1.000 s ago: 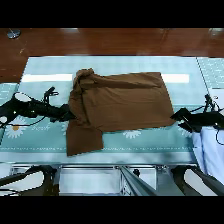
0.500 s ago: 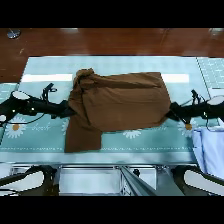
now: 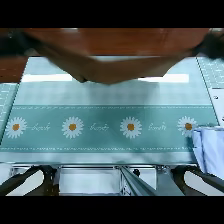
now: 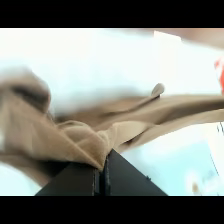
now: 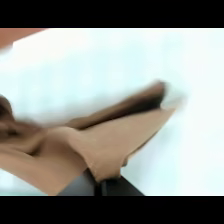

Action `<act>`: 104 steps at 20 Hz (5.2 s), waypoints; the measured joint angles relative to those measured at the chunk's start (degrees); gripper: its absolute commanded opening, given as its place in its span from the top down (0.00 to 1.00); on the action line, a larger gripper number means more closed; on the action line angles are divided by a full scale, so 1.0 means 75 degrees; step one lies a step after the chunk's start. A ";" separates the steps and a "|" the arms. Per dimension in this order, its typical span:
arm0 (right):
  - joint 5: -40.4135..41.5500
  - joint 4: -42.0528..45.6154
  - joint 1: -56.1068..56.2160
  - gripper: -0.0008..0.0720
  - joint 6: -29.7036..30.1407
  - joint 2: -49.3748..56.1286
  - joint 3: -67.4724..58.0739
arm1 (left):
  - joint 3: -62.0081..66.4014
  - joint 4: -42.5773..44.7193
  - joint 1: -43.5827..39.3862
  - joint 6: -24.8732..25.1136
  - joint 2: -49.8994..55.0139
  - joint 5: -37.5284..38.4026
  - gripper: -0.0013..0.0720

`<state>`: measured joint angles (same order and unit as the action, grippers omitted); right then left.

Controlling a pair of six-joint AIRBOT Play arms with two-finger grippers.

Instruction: Fold the shirts.

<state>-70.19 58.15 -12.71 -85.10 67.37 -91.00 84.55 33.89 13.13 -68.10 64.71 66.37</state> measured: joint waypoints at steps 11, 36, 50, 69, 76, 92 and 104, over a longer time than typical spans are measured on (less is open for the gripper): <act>-0.0734 0.1268 0.0020 0.95 -0.0061 -0.4199 -0.1341 | 0.2550 0.2634 -0.0035 -0.0764 -0.3048 0.0560 0.95; 0.1151 -0.0335 0.0210 0.95 0.0606 0.0839 0.2084 | -0.0589 0.6592 -0.2597 -0.4377 0.1731 -0.2553 0.95; 0.0052 -0.0982 0.0166 0.95 0.0708 0.4022 -0.0012 | 0.0079 0.3416 -0.1294 -0.3104 0.3955 -0.2066 0.95; -0.0921 0.0825 0.0560 0.14 0.0128 0.4095 0.1390 | 0.0286 0.3538 -0.0583 -0.1489 0.4960 0.1594 0.02; -0.1492 0.1294 0.0210 0.14 -0.0058 0.3197 0.1655 | 0.0105 0.3727 -0.0245 -0.1880 0.4500 0.2224 0.03; 0.0600 -0.0903 -0.0364 0.14 0.0460 -0.2975 0.8419 | -0.7163 0.2763 0.2871 -0.1032 0.0353 0.0746 0.02; 0.0219 -0.0586 -0.0883 0.14 0.0052 -0.3147 0.8647 | -0.8075 0.1824 0.1416 0.0052 0.0242 -0.0096 0.95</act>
<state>-68.55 53.76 -19.33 -84.71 43.77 -26.15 23.99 47.57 23.75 -67.70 66.52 65.65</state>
